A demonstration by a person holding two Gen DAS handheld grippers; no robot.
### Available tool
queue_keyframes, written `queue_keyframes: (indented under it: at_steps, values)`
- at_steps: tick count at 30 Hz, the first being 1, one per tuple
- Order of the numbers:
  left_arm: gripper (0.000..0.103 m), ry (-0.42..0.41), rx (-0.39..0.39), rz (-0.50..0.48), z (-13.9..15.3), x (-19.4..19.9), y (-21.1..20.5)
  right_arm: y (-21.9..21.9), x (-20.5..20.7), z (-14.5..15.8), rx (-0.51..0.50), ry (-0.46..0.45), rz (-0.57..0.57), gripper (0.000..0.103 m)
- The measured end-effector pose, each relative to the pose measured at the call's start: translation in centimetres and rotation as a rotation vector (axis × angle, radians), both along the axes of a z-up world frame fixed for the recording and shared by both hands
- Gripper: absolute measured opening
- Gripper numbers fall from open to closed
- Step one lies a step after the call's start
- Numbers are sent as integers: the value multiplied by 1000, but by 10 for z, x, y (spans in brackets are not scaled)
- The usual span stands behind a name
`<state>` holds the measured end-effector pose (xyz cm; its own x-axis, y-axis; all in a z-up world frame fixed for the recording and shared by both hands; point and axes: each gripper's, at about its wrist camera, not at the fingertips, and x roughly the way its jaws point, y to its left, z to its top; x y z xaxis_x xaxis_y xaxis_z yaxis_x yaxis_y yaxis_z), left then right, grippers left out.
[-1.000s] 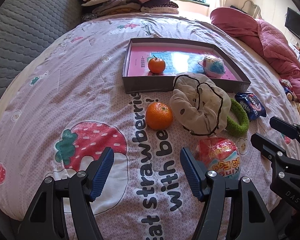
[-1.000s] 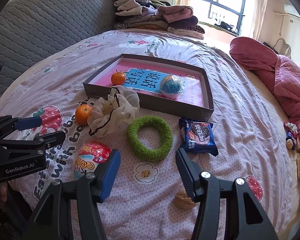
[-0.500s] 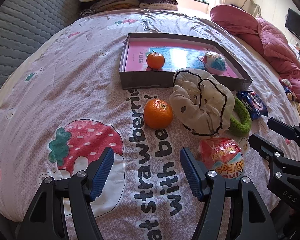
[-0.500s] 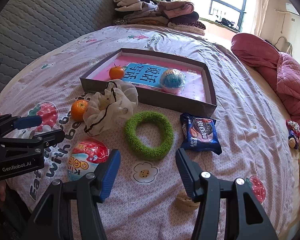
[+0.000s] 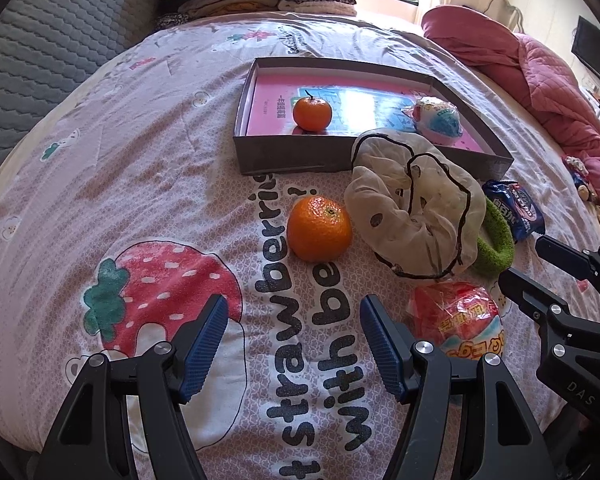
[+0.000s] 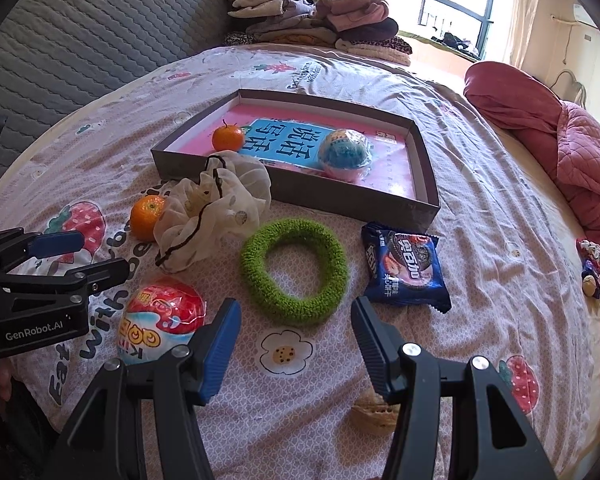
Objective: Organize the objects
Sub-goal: 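Grasp the second mandarin with left gripper while right gripper grasps the green fuzzy ring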
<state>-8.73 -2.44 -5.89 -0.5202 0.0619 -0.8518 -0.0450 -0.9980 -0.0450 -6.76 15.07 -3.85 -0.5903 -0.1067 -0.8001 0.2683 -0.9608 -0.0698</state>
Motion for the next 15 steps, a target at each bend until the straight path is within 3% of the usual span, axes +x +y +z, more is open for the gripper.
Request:
queue_keyframes:
  at_steps: [15]
  values:
    - [70,-14,-3,1,-8,-21,-1,-7,-18,-14,25,-23,32,57]
